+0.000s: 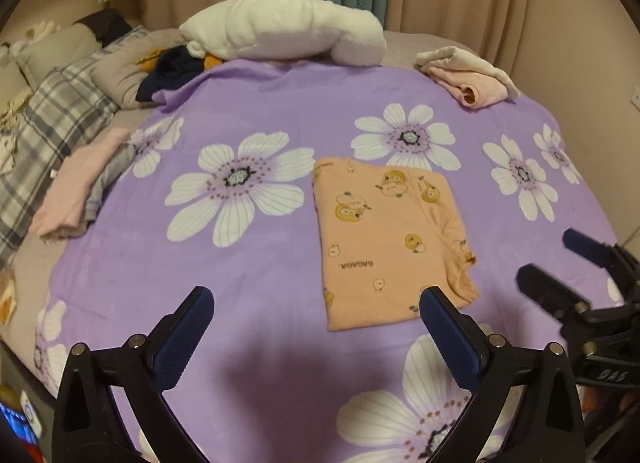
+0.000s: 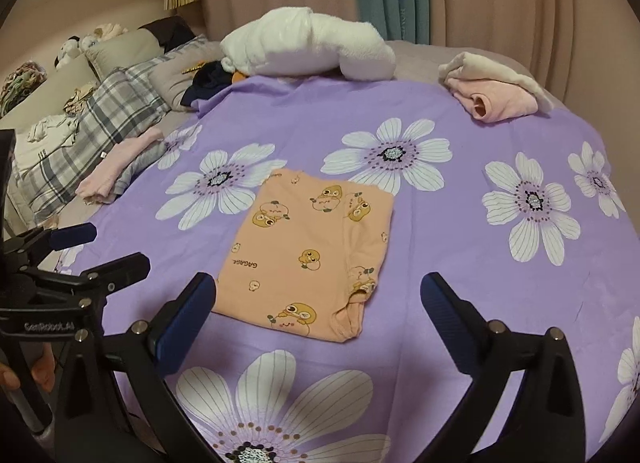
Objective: Fold small clothes
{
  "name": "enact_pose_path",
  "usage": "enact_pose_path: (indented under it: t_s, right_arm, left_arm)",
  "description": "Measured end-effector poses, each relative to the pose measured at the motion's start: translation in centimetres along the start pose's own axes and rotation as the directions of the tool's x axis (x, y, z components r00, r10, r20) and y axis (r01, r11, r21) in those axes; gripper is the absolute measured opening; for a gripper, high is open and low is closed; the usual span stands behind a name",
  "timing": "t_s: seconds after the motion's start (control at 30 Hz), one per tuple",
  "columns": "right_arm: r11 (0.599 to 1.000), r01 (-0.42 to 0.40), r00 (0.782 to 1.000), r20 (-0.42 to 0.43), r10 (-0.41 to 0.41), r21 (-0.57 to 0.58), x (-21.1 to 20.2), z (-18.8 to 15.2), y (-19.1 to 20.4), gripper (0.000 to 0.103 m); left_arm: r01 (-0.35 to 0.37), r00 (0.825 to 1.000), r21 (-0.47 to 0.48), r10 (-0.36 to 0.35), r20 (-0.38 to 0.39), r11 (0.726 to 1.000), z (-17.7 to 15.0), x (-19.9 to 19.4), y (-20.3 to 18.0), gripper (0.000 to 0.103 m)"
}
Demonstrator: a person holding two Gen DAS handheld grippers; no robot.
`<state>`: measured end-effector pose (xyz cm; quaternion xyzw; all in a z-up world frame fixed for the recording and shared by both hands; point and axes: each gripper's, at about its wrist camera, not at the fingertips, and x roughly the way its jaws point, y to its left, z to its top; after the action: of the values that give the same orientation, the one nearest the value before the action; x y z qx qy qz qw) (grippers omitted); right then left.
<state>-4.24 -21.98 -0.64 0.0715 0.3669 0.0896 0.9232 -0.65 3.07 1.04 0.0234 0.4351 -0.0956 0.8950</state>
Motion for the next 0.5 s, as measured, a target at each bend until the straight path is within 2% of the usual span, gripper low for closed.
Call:
enact_pose_path:
  t_s: [0.1, 0.17, 0.23, 0.5]
  right_arm:
    - [0.999, 0.034, 0.997, -0.066, -0.034, -0.008, 1.9, -1.2, 0.3, 0.103]
    - [0.999, 0.036, 0.994, -0.103, -0.035, 0.004, 2.6, -1.8, 0.3, 0.103]
    - [1.0, 0.014, 0.995, -0.101, -0.013, 0.008, 2.4, -2.0, 0.5, 0.103]
    - [1.0, 0.023, 0.998, -0.066, -0.023, 0.007, 1.3, -1.4, 0.7, 0.103]
  left_arm:
    - [-0.01, 0.998, -0.026, 0.008, -0.061, 1.0, -0.8, 1.5, 0.2, 0.101]
    - [-0.012, 0.997, -0.027, 0.01, -0.074, 1.0, -1.1, 1.7, 0.2, 0.101]
    - [-0.026, 0.997, -0.02, 0.025, -0.071, 0.999, -1.3, 1.5, 0.1, 0.101]
    - [-0.026, 0.998, -0.011, 0.026, -0.065, 1.0, -1.4, 0.9, -0.5, 0.101]
